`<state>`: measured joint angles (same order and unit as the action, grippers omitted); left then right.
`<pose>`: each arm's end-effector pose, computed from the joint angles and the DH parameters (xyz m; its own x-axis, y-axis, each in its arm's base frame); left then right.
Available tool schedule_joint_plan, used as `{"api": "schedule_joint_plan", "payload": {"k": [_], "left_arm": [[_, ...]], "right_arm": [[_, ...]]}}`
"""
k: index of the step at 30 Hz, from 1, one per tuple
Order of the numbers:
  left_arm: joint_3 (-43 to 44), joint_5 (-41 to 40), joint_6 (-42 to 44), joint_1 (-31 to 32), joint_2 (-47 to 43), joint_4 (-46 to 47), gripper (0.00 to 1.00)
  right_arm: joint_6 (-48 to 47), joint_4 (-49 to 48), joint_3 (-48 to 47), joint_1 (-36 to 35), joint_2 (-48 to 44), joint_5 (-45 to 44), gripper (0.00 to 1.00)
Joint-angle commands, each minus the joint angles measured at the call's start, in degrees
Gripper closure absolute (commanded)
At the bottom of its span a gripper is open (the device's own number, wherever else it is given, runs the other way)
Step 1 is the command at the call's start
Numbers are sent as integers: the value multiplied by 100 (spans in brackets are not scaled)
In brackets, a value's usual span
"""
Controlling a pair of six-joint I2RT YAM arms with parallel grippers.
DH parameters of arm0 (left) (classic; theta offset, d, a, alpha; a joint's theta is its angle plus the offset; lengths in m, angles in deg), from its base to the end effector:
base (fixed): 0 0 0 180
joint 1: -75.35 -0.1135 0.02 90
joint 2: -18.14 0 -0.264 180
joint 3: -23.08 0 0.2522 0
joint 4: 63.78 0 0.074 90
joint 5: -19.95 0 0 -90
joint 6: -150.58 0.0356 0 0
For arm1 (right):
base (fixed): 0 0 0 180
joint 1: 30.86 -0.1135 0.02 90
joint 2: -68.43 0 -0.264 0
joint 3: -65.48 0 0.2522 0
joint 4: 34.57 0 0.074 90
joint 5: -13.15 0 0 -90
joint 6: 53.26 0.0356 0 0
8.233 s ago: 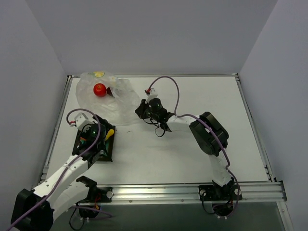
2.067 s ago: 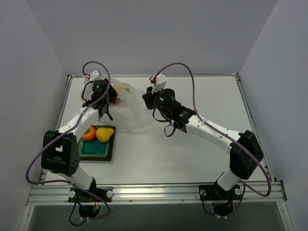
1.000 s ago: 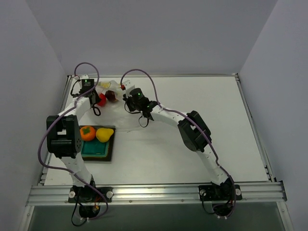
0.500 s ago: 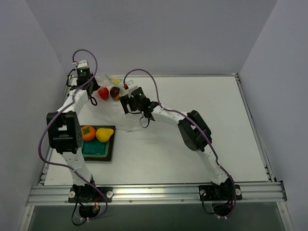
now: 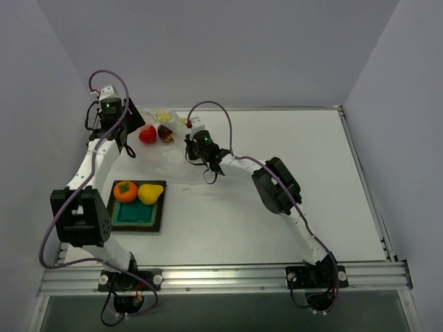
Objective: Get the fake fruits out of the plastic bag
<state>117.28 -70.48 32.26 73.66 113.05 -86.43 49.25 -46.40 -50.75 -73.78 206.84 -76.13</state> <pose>0.3952 0.0119 0.3299 -0.3316 -0.4844 -0.8096 -0.2200 0.8742 -0.4329 0.4089 0.3809 0.1738 -0.2779 0.0373 -0.9599 -0.6451 0.7331 0.2153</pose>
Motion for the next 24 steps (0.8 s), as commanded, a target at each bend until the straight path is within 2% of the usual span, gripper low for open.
{"api": "schedule_joint_plan", "payload": {"k": [1,2,3,5,8,14,16,19,20,23,24], "left_arm": [[-273,-116,-595,380,-825,-123,46],[-466,-29,-657,467,-860,-105,51],[-520,-2,-780,642,-878,-157,60],[-591,16,-877,801,-826,-175,66],[-574,-80,-1035,1013,-554,-149,67],[85,-54,-1299,1057,395,-351,70],[312,-98,-1299,1057,694,-324,67],[594,-256,-1282,1057,1037,-325,45],[656,-308,-1238,1057,1195,-272,34],[832,-309,-1176,1048,1424,-105,25],[876,-309,-1168,1057,1555,0,20]], "right_arm": [[453,-780,517,3,-604,175,100],[567,-895,640,20,-752,210,100],[690,-1105,772,46,-832,245,100],[1112,-1290,1123,108,-1008,289,100],[1482,-1414,1396,143,-1166,255,100],[1605,-1467,1564,231,-1290,394,100],[1605,-1485,1590,284,-1325,447,100],[1588,-1493,1617,328,-1360,526,100],[1588,-1493,1625,336,-1378,553,100],[1561,-1485,1625,337,-1404,658,100],[1552,-1476,1617,337,-1404,728,100]]}}
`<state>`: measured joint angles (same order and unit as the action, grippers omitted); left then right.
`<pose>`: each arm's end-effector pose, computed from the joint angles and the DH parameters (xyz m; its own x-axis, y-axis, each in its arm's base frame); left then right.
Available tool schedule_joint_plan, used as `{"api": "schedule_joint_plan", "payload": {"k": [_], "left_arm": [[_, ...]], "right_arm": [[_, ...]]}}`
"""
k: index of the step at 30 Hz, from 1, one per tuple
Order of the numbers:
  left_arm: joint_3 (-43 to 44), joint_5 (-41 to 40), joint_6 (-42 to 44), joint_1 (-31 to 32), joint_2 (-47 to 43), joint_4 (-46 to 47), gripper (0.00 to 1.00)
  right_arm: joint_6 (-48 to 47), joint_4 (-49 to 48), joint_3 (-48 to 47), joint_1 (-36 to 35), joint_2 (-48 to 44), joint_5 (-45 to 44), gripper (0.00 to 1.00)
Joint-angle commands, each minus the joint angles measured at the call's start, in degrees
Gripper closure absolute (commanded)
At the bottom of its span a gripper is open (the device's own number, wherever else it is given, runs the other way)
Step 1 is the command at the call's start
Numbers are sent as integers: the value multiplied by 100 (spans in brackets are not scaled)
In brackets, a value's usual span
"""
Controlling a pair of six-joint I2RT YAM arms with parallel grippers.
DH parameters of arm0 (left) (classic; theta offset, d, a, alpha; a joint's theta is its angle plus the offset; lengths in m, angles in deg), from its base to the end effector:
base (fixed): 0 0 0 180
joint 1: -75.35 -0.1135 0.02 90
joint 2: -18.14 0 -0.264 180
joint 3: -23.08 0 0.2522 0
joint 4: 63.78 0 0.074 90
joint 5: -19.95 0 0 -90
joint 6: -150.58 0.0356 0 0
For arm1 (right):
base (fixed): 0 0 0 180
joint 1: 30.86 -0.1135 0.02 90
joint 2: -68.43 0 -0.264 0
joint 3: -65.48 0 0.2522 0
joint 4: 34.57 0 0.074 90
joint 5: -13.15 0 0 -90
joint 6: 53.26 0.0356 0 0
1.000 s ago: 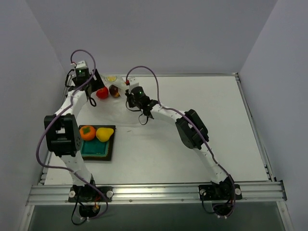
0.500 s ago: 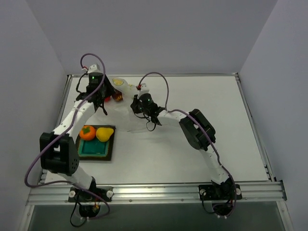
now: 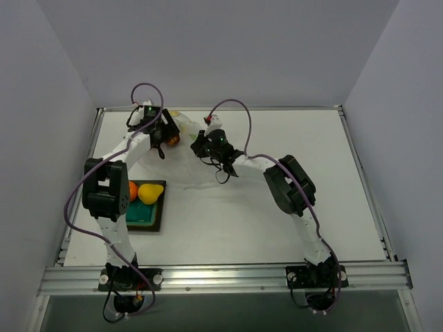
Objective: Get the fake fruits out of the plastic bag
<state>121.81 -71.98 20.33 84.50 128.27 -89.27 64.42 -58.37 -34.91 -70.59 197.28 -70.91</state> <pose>0.4402 -0.0697 0.2457 -0.5378 -0.5675 -0.6235 -0.2819 0.8180 -0.5013 0.3948 0.3329 0.1900 -0.3875 0.2787 -0.8787 -0.6042 0.6431 0.4704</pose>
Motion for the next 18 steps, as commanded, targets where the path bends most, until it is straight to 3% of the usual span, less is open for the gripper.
{"api": "schedule_joint_plan", "payload": {"k": [1,11,18], "left_arm": [[494,-184,26,-27,105,302,18],[1267,-307,123,-10,887,241,15],[1004,-589,-27,8,958,742,21]], "right_arm": [[18,-261,23,9,-449,232,100],[-17,-234,85,0,-414,321,100],[-61,-208,102,9,-396,329,100]]}}
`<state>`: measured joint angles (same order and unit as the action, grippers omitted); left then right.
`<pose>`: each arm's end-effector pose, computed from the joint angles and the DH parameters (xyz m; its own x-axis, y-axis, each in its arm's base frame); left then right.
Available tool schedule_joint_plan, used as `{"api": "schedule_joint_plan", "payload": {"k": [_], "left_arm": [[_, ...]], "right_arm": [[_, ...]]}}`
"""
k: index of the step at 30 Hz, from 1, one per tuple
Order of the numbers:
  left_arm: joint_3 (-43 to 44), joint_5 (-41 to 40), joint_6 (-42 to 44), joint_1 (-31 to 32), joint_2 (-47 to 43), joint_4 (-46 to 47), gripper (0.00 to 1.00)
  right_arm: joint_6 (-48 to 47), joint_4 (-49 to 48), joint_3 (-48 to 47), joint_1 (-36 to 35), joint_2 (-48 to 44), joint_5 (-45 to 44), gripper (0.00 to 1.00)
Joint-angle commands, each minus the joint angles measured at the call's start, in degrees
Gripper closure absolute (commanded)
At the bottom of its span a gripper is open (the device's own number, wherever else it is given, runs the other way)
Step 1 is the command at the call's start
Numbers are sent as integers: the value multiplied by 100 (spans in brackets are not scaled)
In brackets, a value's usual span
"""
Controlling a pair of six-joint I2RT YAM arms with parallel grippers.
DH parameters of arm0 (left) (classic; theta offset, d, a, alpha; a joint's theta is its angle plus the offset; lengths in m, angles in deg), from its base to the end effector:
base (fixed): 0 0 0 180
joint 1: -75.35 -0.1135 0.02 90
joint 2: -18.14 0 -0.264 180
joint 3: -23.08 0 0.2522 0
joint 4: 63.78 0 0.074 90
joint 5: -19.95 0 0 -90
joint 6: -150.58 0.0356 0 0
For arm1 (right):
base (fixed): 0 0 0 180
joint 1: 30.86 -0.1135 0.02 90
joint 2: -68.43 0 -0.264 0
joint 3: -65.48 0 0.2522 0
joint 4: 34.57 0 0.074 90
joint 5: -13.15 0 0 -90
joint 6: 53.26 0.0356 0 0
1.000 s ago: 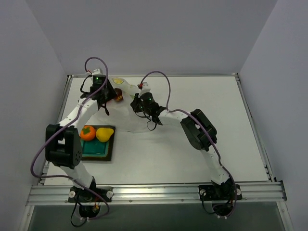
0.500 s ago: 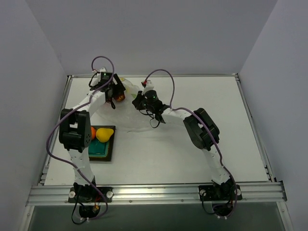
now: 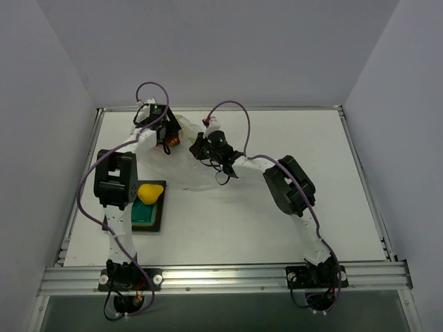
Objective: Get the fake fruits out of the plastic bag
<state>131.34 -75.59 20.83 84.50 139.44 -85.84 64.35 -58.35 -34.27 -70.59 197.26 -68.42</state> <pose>0.4867 -0.0749 0.2192 -0.4878 -0.5661 -0.6645 -0.3013 0.8236 -0.4805 0.3925 0.3330 0.1865 -0.4080 0.2570 -0.8761 -0.6268 0.6188 0.4735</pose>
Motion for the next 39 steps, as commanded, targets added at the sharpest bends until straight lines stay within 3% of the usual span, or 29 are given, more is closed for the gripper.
{"api": "schedule_joint_plan", "payload": {"k": [1,15,17,19,20,29,39], "left_arm": [[25,-254,-94,8,-150,434,25],[52,-158,-77,-18,263,521,23],[-19,-88,-94,-27,150,635,32],[-124,-44,-95,-18,26,706,50],[-151,9,-95,-18,-122,733,53],[-457,765,37,8,-1194,311,66],[-1090,1001,169,-45,-2355,-629,67]], "right_arm": [[-55,-210,39,0,-386,80,100],[-90,-201,30,26,-421,98,100],[-81,-201,13,35,-421,98,100],[-81,-201,13,35,-412,98,100],[-72,-201,4,35,-403,98,100],[95,-350,-110,0,-254,-78,100],[226,-342,-400,17,28,-438,100]]}}
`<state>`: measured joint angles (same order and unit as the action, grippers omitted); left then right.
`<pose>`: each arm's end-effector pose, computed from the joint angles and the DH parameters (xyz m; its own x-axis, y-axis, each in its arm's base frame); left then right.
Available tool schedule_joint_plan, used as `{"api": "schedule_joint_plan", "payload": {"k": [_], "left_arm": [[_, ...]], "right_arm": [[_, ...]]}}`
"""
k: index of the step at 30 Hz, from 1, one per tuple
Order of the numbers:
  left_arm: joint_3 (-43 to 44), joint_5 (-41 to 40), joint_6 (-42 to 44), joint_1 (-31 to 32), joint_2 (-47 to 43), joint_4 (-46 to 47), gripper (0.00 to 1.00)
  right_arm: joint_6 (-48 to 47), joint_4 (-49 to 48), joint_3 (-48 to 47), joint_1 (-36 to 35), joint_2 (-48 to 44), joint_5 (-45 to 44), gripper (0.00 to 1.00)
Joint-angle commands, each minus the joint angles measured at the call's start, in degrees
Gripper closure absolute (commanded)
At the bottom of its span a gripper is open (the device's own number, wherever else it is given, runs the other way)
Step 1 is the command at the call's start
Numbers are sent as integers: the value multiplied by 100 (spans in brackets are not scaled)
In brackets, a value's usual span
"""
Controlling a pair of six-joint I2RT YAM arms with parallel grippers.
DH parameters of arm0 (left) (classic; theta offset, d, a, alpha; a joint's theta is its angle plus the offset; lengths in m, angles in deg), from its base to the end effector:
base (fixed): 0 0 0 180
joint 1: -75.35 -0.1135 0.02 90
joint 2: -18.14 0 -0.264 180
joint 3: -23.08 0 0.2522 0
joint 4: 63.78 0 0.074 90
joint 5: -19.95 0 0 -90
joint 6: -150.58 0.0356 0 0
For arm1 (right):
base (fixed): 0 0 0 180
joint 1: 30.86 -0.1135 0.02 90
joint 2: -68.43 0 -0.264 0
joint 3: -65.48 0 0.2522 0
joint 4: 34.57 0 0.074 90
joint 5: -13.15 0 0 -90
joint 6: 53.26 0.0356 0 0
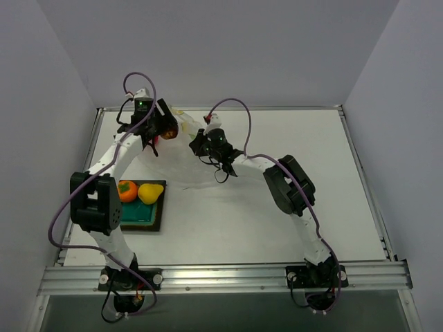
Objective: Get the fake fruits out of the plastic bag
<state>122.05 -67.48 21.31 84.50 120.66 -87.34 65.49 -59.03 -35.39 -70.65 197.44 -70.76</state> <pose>0.4208 -0.0694 0.3057 -0.4738 -0.5642 -0.6762 -0.1313 0.8045 -0.5793 0.3954 0.3342 0.1927 -0.3885 0.2989 -0.8716 -0.6055 0.6302 0.4860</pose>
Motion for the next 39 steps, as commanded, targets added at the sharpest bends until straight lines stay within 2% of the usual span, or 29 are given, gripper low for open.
{"api": "schedule_joint_plan", "payload": {"k": [1,4,6,7,8,10,11,13,14,19,24,30,34,39], "left_arm": [[-206,244,147,-53,-574,-627,67],[-547,586,217,-62,-1057,-768,69],[-916,692,218,-62,-1689,-778,71],[-1380,623,235,-62,-1979,-786,71],[-1628,509,226,-71,-2599,-821,72],[-2503,-68,113,-80,-3340,-1005,73],[-2805,-255,51,-97,-4136,-1102,73],[-3324,-764,-115,-124,-4922,-1600,74],[-3709,-1193,-212,-141,-5613,-1786,74],[-4372,-2303,-923,-203,-7085,-3078,73],[-4908,-2902,-1373,-255,-7255,-3291,73],[-5180,-3078,-1487,-352,-6684,-2923,73],[-5391,-3201,-1304,-448,-6439,-2484,57],[-5585,-3052,-1285,-581,-6025,-2027,55]], "right_arm": [[122,-265,-289,33,1,-204,100],[131,-248,-272,59,-78,-196,100],[96,-248,-201,77,-165,-187,100],[87,-248,-184,77,-183,-178,100],[69,-230,-140,85,-235,-152,100],[51,-230,-96,86,-271,-117,100],[34,-230,-78,86,-280,-90,100],[16,-230,-34,94,-306,-46,100],[16,-239,1,94,-324,-29,100],[95,-379,71,112,-368,199,100],[122,-432,72,103,-386,419,100],[69,-441,63,112,-385,683,100],[60,-476,106,121,-394,753,100],[69,-581,238,121,-473,797,100]]}}
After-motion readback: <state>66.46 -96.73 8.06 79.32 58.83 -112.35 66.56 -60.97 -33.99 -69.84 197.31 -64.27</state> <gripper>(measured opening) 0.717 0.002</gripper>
